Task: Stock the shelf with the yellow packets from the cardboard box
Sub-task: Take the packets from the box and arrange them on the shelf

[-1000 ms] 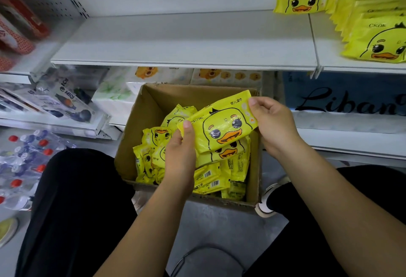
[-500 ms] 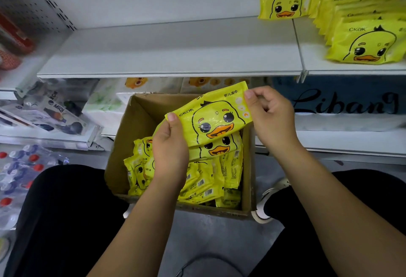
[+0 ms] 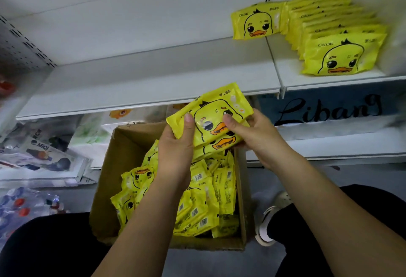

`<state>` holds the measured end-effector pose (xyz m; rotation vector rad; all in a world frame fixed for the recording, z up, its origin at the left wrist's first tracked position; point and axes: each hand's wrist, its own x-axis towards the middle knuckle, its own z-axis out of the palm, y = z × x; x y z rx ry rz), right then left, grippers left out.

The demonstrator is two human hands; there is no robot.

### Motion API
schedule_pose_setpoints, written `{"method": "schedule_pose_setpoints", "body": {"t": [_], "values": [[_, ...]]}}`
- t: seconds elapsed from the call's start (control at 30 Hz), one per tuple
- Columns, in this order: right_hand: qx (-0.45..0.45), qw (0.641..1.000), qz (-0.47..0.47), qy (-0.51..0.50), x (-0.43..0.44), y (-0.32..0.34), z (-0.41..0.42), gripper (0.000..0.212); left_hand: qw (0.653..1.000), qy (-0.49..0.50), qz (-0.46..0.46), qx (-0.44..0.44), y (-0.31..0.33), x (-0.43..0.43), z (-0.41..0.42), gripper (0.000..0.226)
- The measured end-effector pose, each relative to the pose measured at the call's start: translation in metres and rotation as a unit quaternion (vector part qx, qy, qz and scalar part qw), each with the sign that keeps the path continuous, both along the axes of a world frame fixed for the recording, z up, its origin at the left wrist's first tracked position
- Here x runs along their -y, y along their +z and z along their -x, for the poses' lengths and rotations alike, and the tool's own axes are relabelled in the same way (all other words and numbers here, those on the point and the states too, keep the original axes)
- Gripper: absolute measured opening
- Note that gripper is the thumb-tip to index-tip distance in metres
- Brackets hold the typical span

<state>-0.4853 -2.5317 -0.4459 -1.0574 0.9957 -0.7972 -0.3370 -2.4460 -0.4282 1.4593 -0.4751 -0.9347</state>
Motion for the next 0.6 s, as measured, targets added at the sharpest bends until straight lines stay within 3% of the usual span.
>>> {"method": "schedule_pose_setpoints", "body": {"t": [0.13, 0.2, 0.33, 0.43, 0.6], "values": [[-0.015, 0.997, 0.035, -0.060, 0.017, -0.003, 0.009, 0.063, 0.996, -0.047, 0.011, -0.069, 0.001, 0.027, 0.004, 0.044], [-0.024, 0.995, 0.051, -0.086, 0.029, 0.001, 0.013, 0.067, 0.996, -0.053, 0.013, -0.075, 0.007, 0.046, 0.006, 0.043], [-0.023, 0.987, 0.067, -0.143, 0.060, 0.006, 0.020, 0.063, 0.995, -0.061, 0.026, -0.069, 0.024, 0.095, 0.014, 0.036], [-0.073, 0.968, 0.084, -0.225, 0.088, 0.002, 0.028, 0.075, 0.996, -0.060, 0.028, -0.063, 0.034, 0.139, 0.012, 0.027], [-0.118, 0.932, 0.130, -0.316, 0.122, 0.008, 0.047, 0.053, 0.997, -0.061, 0.045, -0.014, 0.035, 0.221, 0.005, 0.019]]}}
